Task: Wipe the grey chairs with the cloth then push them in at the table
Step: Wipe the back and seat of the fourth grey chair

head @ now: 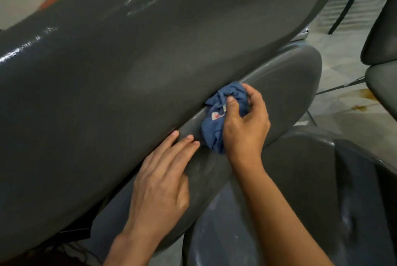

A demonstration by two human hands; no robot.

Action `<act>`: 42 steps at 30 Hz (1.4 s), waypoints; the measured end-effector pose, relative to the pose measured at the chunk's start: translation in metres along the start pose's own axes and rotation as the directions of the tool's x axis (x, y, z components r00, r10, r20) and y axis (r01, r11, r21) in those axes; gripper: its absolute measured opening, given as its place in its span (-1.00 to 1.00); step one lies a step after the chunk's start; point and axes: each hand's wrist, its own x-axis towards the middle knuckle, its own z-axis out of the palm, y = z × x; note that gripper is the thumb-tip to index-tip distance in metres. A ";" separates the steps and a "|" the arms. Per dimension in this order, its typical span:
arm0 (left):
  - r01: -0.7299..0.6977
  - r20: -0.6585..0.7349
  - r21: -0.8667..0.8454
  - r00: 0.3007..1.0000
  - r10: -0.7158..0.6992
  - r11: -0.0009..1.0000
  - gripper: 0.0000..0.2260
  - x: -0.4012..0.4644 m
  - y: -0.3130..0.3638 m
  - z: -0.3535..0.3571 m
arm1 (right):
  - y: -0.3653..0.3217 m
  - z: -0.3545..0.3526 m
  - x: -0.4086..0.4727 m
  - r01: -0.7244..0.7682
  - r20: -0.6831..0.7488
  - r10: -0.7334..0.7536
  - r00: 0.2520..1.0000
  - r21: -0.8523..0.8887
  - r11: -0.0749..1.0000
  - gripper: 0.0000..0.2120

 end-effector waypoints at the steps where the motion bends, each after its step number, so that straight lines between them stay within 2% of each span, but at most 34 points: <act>1: -0.021 -0.010 0.034 1.000 0.022 0.999 -0.49 -0.001 0.000 0.004 | 0.001 -0.003 0.011 -0.017 -0.084 0.017 0.996 0.006 1.000 -0.72; 3: -0.044 -0.045 0.082 0.998 0.047 0.996 -0.55 -0.001 0.001 0.009 | 0.000 -0.005 0.024 -0.024 -0.183 0.027 0.983 0.019 1.000 -0.68; 4: -0.041 -0.065 0.096 0.997 0.047 0.995 -0.56 -0.001 0.002 0.011 | -0.001 -0.001 0.021 -0.005 -0.177 0.008 0.984 0.020 1.000 -0.65; 6: -0.018 -0.100 0.113 0.995 0.030 0.993 -0.56 0.001 0.004 0.015 | -0.001 0.012 -0.002 0.082 -0.098 -0.082 0.992 -0.009 0.997 -0.57; 9: 0.023 -0.125 0.133 0.992 -0.006 0.991 -0.56 0.001 0.007 0.019 | 0.010 0.023 -0.034 0.251 0.000 -0.254 0.967 -0.175 0.952 -0.51; 11: 0.016 -0.122 0.149 0.993 0.003 0.989 -0.54 0.003 0.010 0.020 | 0.016 0.023 -0.014 0.216 -0.044 -0.226 0.973 -0.162 0.963 -0.54; 14: 0.000 -0.119 0.190 0.993 0.023 0.982 -0.53 0.008 0.011 0.022 | 0.018 0.013 0.047 0.084 -0.222 -0.106 0.969 -0.108 0.991 -0.53; 17: 0.008 -0.090 0.233 0.996 0.013 0.972 -0.49 0.013 0.016 0.026 | 0.019 0.001 0.094 0.065 -0.270 -0.113 0.956 -0.181 0.981 -0.53; 20: 0.006 -0.041 0.265 0.999 0.005 0.964 -0.45 0.029 0.023 0.033 | 0.022 -0.004 0.097 0.075 -0.245 -0.128 0.961 -0.214 0.974 -0.55; 24: 0.004 -0.008 0.271 1.000 -0.002 0.963 -0.44 0.062 0.036 0.045 | 0.033 -0.010 0.071 0.226 -0.060 -0.254 0.965 -0.297 0.928 -0.56; 26: -0.014 0.006 0.293 1.000 0.013 0.956 -0.43 0.076 0.042 0.053 | 0.029 -0.016 0.086 0.193 -0.087 -0.228 0.970 -0.302 0.934 -0.56; 29: -0.040 0.016 0.351 0.999 0.037 0.936 -0.41 0.086 0.044 0.065 | 0.021 -0.023 0.138 0.030 -0.252 -0.094 0.963 -0.249 0.968 -0.58; 31: -0.041 0.010 0.416 0.999 0.041 0.909 -0.40 0.087 0.044 0.071 | 0.018 -0.031 0.171 -0.046 -0.308 -0.025 0.951 -0.219 0.975 -0.59; 34: -0.017 -0.003 0.487 1.000 0.021 0.873 -0.37 0.089 0.049 0.081 | 0.021 -0.036 0.172 -0.055 -0.271 -0.020 0.962 -0.267 0.962 -0.59; 37: 0.011 -0.014 0.529 1.000 -0.004 0.849 -0.33 0.092 0.053 0.088 | 0.032 -0.036 0.133 0.102 -0.128 -0.148 0.981 -0.313 0.944 -0.58; 39: 0.010 -0.019 0.556 1.000 0.000 0.831 -0.32 0.092 0.052 0.090 | 0.040 -0.040 0.127 0.150 -0.073 -0.182 0.981 -0.320 0.935 -0.58; 42: 0.003 -0.019 0.601 1.000 0.011 0.799 -0.30 0.091 0.049 0.093 | 0.041 -0.045 0.159 0.074 -0.145 -0.121 0.982 -0.297 0.952 -0.59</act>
